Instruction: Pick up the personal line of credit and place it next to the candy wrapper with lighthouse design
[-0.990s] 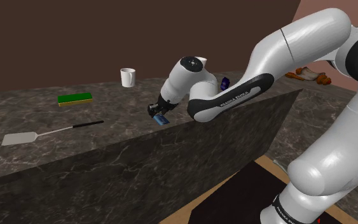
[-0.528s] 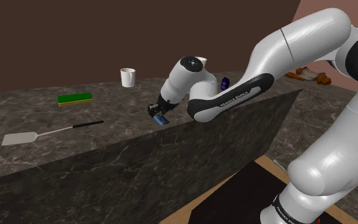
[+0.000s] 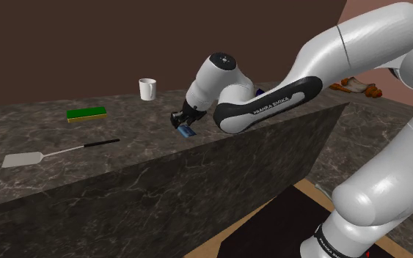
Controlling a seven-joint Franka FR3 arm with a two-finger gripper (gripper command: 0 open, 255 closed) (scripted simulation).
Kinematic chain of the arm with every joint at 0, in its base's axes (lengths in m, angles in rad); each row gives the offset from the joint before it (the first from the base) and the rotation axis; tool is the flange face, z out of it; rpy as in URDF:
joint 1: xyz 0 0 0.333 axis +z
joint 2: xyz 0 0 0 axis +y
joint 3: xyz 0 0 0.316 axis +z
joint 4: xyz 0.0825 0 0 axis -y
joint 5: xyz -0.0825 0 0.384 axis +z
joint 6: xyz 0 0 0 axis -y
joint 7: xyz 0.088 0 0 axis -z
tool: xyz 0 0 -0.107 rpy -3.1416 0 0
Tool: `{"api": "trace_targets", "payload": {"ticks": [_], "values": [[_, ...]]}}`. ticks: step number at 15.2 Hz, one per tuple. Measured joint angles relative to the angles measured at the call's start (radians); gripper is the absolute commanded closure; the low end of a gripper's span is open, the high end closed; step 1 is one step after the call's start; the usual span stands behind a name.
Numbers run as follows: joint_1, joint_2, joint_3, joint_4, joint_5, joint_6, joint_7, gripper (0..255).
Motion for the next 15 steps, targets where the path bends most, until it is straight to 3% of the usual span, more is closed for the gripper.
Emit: {"api": "trace_targets", "payload": {"ticks": [9, 15], "values": [[0.033, -0.072, -0.029, 0.049, 0.158, -0.088, -0.137, 255], [0.051, -0.105, -0.050, 0.100, 0.225, -0.159, -0.201, 255]]}}
